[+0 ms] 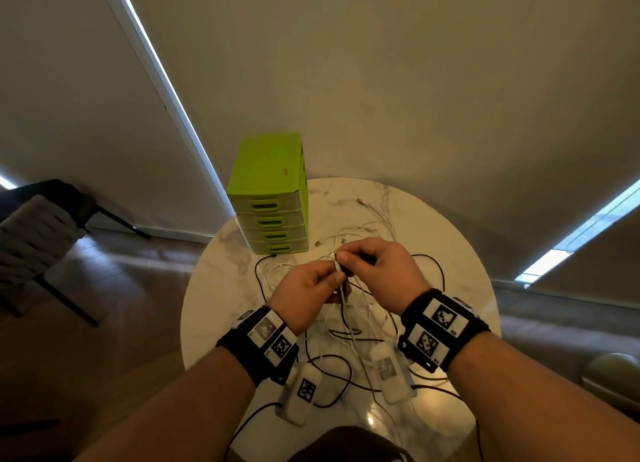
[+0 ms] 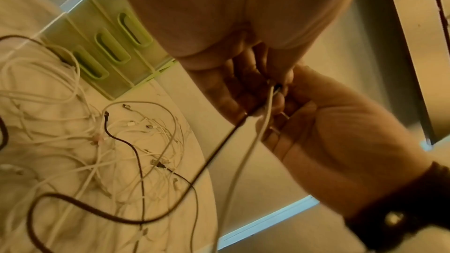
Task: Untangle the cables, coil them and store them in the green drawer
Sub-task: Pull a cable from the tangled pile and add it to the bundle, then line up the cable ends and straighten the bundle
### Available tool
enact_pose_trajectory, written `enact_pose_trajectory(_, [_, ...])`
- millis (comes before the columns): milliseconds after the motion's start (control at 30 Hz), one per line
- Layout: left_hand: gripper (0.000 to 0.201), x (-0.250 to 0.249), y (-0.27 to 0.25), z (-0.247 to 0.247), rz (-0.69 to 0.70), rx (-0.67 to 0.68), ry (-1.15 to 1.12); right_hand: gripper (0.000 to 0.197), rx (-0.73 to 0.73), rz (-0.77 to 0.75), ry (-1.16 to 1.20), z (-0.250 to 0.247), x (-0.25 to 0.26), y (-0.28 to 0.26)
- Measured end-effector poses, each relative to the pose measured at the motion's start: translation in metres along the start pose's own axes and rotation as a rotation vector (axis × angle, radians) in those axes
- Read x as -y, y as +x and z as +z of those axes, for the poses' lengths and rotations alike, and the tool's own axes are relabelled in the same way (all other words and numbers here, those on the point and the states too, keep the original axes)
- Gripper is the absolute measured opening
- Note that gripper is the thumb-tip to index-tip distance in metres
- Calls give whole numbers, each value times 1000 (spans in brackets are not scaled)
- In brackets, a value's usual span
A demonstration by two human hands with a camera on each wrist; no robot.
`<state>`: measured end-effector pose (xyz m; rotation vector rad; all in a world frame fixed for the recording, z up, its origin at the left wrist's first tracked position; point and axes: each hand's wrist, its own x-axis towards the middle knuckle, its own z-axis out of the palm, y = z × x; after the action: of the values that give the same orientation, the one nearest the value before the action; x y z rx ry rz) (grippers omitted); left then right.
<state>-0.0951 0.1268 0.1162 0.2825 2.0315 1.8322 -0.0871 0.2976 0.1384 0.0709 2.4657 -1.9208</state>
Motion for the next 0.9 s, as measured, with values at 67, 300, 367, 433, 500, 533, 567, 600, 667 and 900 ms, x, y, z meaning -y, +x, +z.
enact_pose_trajectory(67, [22, -4, 2, 2, -29, -74, -181, 15, 23, 19, 104, 3, -3, -5])
enact_pose_trajectory(300, [17, -17, 0, -9, -40, -221, -466, 37, 411, 259, 178, 10, -34, -32])
enact_pose_trajectory(367, [20, -21, 0, -14, -26, -294, -542, 32, 495, 202, 111, 6, -49, -33])
enact_pose_trajectory(433, [24, -25, 5, -25, 2, -370, -707, 20, 556, 211, 19, 0, -65, -34])
enact_pose_trajectory(500, [27, -29, 9, -41, 15, -422, -825, 16, 546, 258, -163, -9, -84, -36])
enact_pose_trajectory(533, [27, -30, 11, -50, 22, -443, -867, 17, 522, 280, -291, -14, -95, -37])
enact_pose_trajectory(567, [28, -31, 13, -60, 29, -464, -905, 18, 492, 306, -417, -22, -106, -39])
enact_pose_trajectory(600, [28, -31, 14, -71, 33, -483, -935, 20, 454, 327, -516, -30, -114, -40])
enact_pose_trajectory(667, [29, -30, 16, -90, 35, -491, -961, 29, 338, 349, -586, -42, -124, -40])
enact_pose_trajectory(900, [28, -27, 6, -61, -59, -319, -456, 42, 78, 154, -382, -40, -36, -14])
